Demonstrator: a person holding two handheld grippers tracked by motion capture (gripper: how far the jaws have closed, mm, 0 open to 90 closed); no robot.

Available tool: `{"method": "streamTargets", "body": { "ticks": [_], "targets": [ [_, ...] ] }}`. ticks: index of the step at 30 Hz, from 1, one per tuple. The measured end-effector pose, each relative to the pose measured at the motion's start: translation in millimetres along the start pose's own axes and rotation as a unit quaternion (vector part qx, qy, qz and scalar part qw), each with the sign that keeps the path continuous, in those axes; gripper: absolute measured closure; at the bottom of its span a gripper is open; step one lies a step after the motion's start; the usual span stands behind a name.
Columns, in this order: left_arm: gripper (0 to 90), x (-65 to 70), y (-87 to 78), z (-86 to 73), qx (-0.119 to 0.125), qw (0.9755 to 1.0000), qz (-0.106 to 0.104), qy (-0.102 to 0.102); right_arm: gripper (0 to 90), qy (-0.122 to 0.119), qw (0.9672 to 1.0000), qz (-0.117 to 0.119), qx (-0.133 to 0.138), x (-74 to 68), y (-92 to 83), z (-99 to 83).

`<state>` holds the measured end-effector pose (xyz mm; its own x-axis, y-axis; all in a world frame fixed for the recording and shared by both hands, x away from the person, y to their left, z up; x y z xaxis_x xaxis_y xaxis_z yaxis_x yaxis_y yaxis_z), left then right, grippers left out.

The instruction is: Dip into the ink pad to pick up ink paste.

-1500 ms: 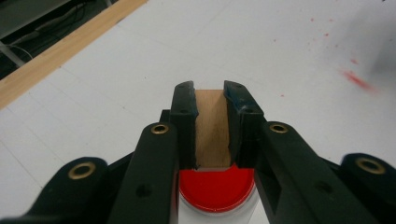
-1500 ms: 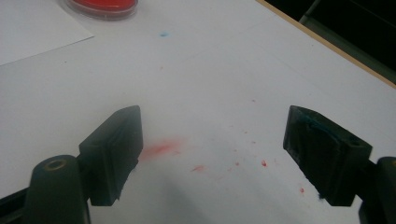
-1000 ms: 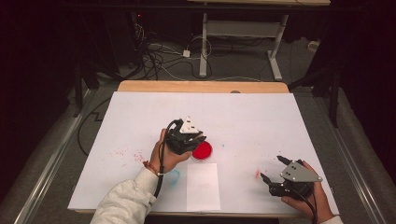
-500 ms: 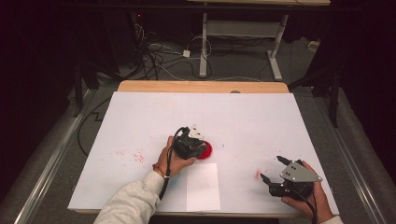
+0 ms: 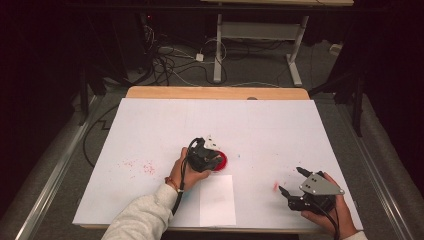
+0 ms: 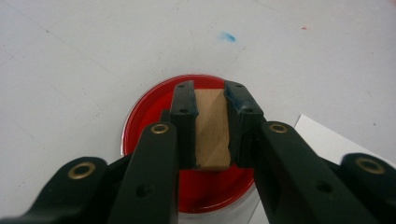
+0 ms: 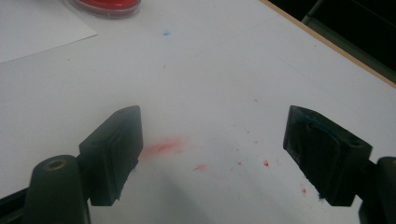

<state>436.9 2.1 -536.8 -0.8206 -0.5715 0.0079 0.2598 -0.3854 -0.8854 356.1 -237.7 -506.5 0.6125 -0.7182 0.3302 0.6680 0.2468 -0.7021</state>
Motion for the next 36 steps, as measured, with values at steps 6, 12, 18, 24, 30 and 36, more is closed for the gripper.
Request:
{"method": "streamTargets", "body": {
  "ticks": [6, 12, 18, 24, 30, 36],
  "targets": [
    [73.6, 2.0, 0.3, -0.1, -0.005, 0.9998, 0.018, 0.005, 20.0, 0.001, 1.0, 0.0, 0.0, 0.2, -0.3, 0.1],
    [73.6, 1.6, 0.7, -0.2, -0.005, 0.9998, 0.019, 0.005, 19.7, 0.005, 1.0, -0.004, -0.001, 2.1, -0.2, -0.6],
    [73.6, 2.5, 0.8, -0.3, -0.008, 0.9996, 0.026, 0.005, 19.7, 0.004, 1.0, -0.005, -0.002, 2.5, 0.4, -0.8],
    [73.6, 2.3, 1.1, -0.4, -0.006, 0.9997, 0.025, 0.004, 19.7, 0.005, 1.0, -0.005, -0.002, 2.7, 0.4, -0.9],
    [73.6, 3.1, 1.2, -0.2, -0.009, 0.9995, 0.031, 0.005, 19.8, 0.003, 1.0, -0.003, -0.001, 1.5, -0.1, -0.2],
    [73.5, 2.7, 1.4, 0.0, -0.007, 0.9996, 0.027, 0.003, 19.8, 0.005, 1.0, -0.003, -0.001, 2.1, -0.3, -0.3]
  ]
}}
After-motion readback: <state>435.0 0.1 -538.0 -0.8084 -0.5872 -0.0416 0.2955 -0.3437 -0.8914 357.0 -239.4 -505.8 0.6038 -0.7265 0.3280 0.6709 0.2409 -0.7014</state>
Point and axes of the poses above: each handheld gripper's, and its own axes: y roughly forward along the jaws, z roughly out of its top, x roughly to its right, the point moved 10 cm from there along y, roughly forward along the jaws, and after that the axes turned 14 degrees about -x, right-handed, at the moved point
